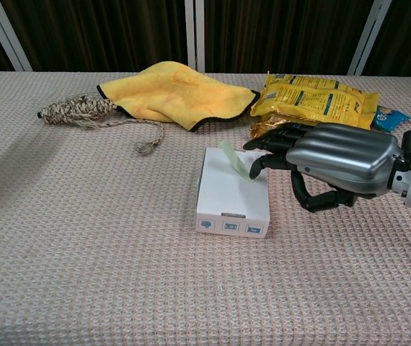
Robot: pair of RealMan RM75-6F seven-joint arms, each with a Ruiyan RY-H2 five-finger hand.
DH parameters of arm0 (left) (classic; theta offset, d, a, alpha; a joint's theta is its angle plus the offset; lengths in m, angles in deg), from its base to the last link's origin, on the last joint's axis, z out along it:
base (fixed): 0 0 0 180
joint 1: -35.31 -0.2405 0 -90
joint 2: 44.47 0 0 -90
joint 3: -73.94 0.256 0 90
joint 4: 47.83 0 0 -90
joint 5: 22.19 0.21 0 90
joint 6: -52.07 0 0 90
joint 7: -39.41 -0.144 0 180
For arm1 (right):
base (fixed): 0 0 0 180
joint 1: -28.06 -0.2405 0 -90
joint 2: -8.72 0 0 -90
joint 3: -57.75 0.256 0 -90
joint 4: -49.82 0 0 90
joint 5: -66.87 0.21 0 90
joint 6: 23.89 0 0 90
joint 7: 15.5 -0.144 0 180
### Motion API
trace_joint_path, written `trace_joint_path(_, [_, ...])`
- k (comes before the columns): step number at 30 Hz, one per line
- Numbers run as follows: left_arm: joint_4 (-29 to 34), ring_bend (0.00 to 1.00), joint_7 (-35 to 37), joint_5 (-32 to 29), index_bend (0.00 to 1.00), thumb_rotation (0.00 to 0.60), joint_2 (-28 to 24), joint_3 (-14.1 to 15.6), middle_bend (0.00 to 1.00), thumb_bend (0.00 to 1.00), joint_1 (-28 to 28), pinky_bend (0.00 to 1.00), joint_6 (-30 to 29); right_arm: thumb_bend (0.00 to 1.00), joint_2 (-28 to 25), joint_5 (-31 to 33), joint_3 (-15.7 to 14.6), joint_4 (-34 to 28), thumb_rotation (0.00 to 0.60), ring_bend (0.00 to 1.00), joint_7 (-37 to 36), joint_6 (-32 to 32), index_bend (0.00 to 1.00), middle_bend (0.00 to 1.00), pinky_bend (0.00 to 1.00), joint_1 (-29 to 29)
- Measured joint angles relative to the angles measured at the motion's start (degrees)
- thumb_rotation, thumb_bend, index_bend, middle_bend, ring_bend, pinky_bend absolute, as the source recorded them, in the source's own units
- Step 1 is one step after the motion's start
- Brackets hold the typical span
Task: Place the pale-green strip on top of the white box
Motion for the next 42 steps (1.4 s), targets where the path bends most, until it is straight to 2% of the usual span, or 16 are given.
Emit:
trace_joint_path(13, [0.0,0.15,0.1,0.0,0.34,0.600,-0.1,-0.3,0.23,0.16,-0.2,0.30,0.3,0.98,-0.1,-0.9,-0.4,0.0,0.326,0.00,-1.5,-2.2,0.25,0.00,0.00,-0.1])
trace_joint_path(42, [-0.2,0.15,0.0,0.0,0.34,0.600,0.0,-0.3,0.23,0.16,-0.4,0.30,1.0,0.99,-0.1,0.0,-1.0,0.6,0.327,0.00,-1.6,-2.8,0.25,0.00,0.00,0.0])
